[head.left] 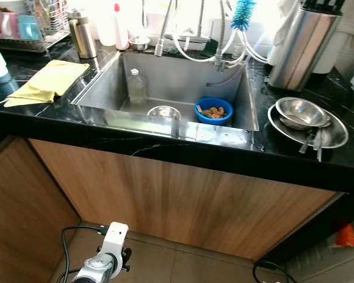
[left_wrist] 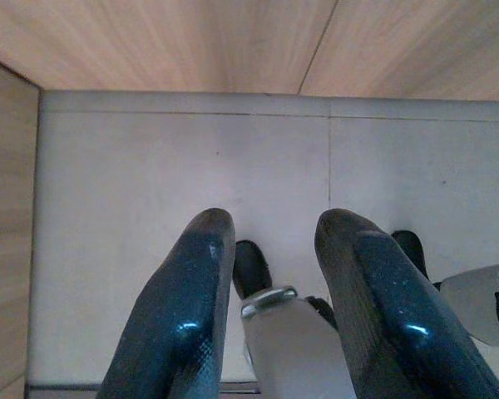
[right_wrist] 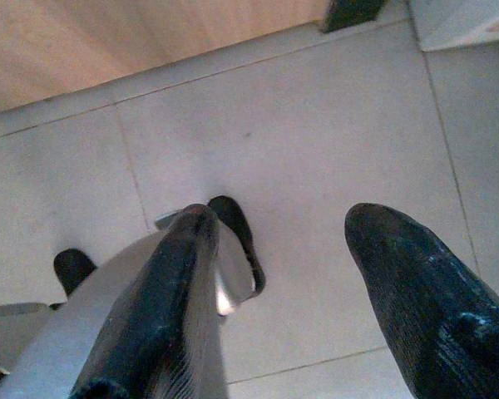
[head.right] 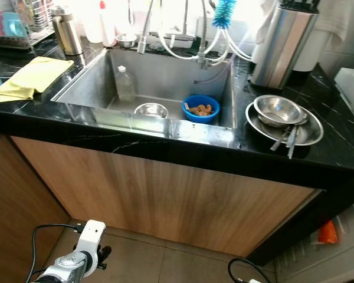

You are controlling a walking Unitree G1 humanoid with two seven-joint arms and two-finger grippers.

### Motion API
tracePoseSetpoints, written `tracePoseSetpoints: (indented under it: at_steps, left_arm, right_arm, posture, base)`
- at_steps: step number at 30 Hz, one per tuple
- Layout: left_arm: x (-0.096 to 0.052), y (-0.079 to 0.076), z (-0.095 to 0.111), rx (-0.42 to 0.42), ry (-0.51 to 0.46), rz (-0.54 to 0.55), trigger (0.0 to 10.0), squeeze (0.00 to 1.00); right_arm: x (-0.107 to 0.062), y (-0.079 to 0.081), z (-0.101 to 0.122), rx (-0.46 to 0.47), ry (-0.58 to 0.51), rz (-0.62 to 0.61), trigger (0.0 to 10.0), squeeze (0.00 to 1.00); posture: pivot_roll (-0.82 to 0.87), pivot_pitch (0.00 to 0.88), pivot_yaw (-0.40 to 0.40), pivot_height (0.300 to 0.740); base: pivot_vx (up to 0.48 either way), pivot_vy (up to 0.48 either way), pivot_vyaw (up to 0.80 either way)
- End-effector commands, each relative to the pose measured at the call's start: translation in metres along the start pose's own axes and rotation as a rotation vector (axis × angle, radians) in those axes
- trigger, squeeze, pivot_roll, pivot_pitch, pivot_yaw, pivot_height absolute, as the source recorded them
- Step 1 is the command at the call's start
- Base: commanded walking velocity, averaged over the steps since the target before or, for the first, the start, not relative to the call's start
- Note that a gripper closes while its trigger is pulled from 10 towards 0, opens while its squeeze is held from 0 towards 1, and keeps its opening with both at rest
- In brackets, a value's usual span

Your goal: Kitchen organization

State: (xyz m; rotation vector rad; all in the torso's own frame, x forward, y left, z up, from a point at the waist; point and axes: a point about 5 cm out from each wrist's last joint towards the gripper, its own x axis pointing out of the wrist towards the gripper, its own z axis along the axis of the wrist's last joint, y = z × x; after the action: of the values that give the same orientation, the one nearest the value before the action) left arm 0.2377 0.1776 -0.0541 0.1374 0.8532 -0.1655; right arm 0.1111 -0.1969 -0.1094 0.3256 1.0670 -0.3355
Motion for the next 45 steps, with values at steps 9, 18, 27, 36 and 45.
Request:
tracePoseSetpoints:
  at_steps: [9, 18, 27, 36, 45]
  left_arm:
    - [0.000, 0.000, -0.004, 0.008, 0.027, -0.003, 10.0, 0.00]
    - [-0.001, 0.002, -0.003, 0.013, 0.024, -0.001, 10.0, 0.00]
    - [0.001, 0.001, 0.004, 0.020, 0.003, -0.005, 10.0, 0.00]
    - [0.001, 0.001, 0.004, 0.038, 0.000, -0.003, 10.0, 0.00]
    - [0.001, -0.001, 0.004, 0.051, 0.001, -0.016, 10.0, 0.00]
  right_arm:
    - [0.000, 0.001, -0.003, 0.015, 0.020, 0.002, 10.0, 0.00]
    - [0.001, 0.001, 0.003, 0.026, -0.013, -0.005, 10.0, 0.00]
    - [0.001, 0.012, 0.003, 0.036, -0.025, 0.009, 10.0, 0.00]
    - [0.002, 0.013, 0.005, 0.041, -0.033, 0.008, 10.0, 0.00]
    - [0.001, 0.009, 0.005, 0.047, -0.035, 0.002, 10.0, 0.00]
  posture:
    - [0.18, 0.053, -0.044, 0.732]
    - [0.19, 0.061, -0.035, 0.732]
    - [0.19, 0.065, -0.031, 0.732]
    - [0.19, 0.070, -0.031, 0.732]
    - [0.19, 0.074, -0.032, 0.732]
  base:
    - [0.000, 0.480, -0.26]
    - [0.000, 0.473, -0.08]
    - [0.000, 0.295, 0.00]
    - [0.190, 0.000, 0.00]
    - [0.302, 0.000, 0.00]
